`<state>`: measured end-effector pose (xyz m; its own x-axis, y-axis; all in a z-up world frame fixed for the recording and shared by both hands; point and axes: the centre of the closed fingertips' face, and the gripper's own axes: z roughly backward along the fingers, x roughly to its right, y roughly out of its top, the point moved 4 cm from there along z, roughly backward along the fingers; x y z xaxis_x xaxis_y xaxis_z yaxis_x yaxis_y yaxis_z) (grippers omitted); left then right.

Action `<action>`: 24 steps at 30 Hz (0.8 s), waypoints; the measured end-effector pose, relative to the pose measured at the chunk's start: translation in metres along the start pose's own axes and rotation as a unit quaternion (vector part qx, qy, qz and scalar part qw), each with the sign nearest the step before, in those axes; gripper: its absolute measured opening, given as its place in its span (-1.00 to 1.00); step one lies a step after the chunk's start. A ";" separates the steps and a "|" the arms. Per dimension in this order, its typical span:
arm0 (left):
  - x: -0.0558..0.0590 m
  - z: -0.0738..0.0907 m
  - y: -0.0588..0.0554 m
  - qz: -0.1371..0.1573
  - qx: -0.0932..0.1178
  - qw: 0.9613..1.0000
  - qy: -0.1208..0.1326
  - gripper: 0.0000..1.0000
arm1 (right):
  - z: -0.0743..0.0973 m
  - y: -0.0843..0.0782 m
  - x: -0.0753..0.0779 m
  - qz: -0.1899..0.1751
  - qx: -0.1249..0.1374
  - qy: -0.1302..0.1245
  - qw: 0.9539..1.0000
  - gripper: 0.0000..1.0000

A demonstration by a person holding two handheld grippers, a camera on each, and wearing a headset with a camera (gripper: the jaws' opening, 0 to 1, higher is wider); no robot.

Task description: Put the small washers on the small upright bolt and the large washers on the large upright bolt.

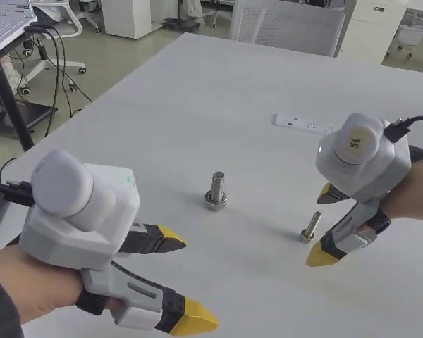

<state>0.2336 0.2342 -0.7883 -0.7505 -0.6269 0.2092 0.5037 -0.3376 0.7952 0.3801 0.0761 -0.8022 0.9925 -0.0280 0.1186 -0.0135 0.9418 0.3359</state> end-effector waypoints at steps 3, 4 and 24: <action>0.001 0.000 0.000 0.000 0.001 1.000 -0.001 0.37 | 0.003 0.000 -0.003 -0.010 0.013 -0.009 1.000 0.59; 0.001 0.000 0.000 -0.001 0.001 1.000 -0.001 0.37 | 0.004 0.000 -0.003 -0.013 0.018 -0.012 1.000 0.63; 0.003 0.001 0.001 -0.001 0.012 1.000 -0.001 0.38 | 0.026 -0.011 -0.028 -0.081 0.084 -0.046 0.992 0.74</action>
<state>0.2315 0.2329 -0.7868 -0.7527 -0.6242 0.2095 0.4919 -0.3216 0.8091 0.3491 0.0577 -0.7847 0.9681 -0.2125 0.1330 0.1175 0.8532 0.5082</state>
